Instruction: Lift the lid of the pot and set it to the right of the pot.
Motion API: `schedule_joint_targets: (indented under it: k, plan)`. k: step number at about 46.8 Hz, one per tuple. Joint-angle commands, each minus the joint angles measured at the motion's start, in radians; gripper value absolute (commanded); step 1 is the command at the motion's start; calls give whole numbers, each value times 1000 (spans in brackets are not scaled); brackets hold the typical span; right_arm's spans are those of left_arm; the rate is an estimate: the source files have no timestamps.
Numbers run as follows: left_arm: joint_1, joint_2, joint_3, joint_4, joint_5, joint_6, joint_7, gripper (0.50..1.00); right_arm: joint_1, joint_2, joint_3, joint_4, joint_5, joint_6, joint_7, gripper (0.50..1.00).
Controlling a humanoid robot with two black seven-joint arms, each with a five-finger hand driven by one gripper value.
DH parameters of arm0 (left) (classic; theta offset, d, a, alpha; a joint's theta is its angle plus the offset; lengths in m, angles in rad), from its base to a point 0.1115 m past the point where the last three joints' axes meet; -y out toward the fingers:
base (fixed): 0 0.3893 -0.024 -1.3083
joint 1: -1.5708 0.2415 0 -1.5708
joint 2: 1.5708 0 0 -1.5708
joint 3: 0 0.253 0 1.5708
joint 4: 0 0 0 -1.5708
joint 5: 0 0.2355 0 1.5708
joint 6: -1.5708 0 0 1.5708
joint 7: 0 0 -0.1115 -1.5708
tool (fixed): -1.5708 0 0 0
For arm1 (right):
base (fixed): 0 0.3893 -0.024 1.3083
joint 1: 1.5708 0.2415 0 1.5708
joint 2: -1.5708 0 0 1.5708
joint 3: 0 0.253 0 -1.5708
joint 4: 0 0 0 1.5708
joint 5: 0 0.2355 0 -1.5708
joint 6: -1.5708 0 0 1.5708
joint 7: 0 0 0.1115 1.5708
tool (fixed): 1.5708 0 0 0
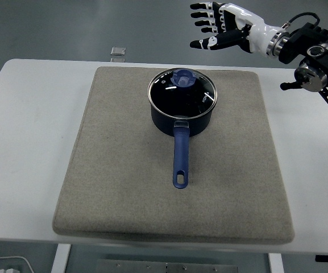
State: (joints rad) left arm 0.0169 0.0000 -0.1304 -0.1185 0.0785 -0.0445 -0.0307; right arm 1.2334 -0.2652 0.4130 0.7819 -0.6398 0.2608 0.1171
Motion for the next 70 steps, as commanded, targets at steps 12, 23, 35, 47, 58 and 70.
schedule_joint_targets:
  k: [12,23,35,47,58,70]
  plan:
    - [0,0,0,0,0,0,0,1000,84,-5,-164,69,-161,28,3,921]
    - [0,0,0,0,0,0,0,1000,124,-3,-169,69,-369,46,38,921]
    - [0,0,0,0,0,0,0,1000,140,-2,-209,69,-567,44,119,921]
    - [0,0,0,-1,0,0,0,1000,129,17,-227,68,-603,31,127,921]
    - [0,0,0,0,0,0,0,1000,90,32,-227,48,-604,-8,125,919]
    - [0,0,0,0,0,0,0,1000,64,46,-223,10,-594,-25,116,917]
